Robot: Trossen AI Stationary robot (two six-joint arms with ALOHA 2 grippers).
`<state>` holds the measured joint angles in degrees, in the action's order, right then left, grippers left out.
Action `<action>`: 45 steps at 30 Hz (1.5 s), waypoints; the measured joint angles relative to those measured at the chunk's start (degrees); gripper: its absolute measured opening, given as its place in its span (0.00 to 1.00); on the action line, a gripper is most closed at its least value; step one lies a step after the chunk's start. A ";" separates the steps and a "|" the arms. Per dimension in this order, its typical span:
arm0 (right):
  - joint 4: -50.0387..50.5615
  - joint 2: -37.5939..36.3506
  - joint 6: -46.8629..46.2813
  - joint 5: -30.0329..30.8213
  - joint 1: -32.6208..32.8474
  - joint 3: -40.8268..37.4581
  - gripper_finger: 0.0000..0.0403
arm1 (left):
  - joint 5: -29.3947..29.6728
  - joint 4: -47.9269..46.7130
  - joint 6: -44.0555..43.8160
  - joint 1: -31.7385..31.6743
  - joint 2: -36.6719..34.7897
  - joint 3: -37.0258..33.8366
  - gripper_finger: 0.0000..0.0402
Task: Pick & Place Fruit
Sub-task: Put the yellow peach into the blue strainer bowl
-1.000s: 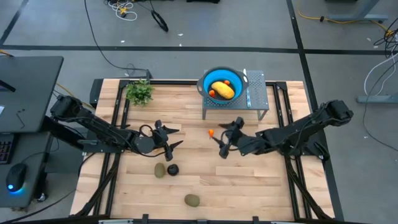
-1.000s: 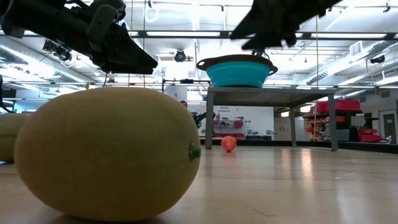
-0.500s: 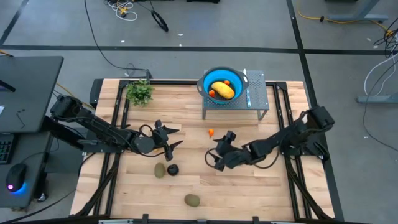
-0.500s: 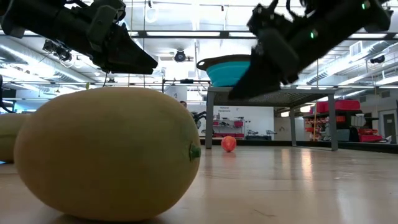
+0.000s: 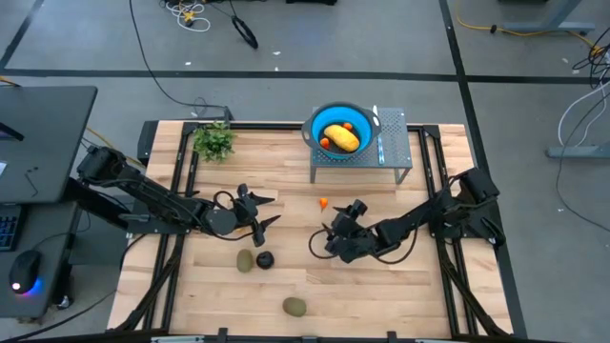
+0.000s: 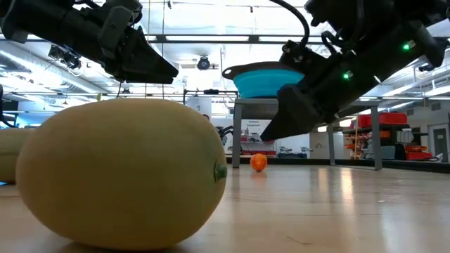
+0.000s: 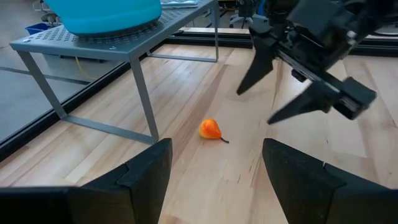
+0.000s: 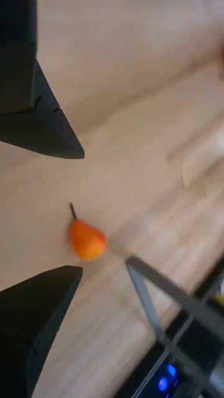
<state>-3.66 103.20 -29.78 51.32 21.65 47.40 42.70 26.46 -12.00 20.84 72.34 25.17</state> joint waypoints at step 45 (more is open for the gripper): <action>1.11 0.49 -13.10 -3.39 -1.97 0.00 0.76 | -0.03 0.00 0.17 0.00 0.00 0.02 0.64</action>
<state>-2.55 103.69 -42.88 47.93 19.68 47.40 42.68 26.46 -11.84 20.84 72.34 25.19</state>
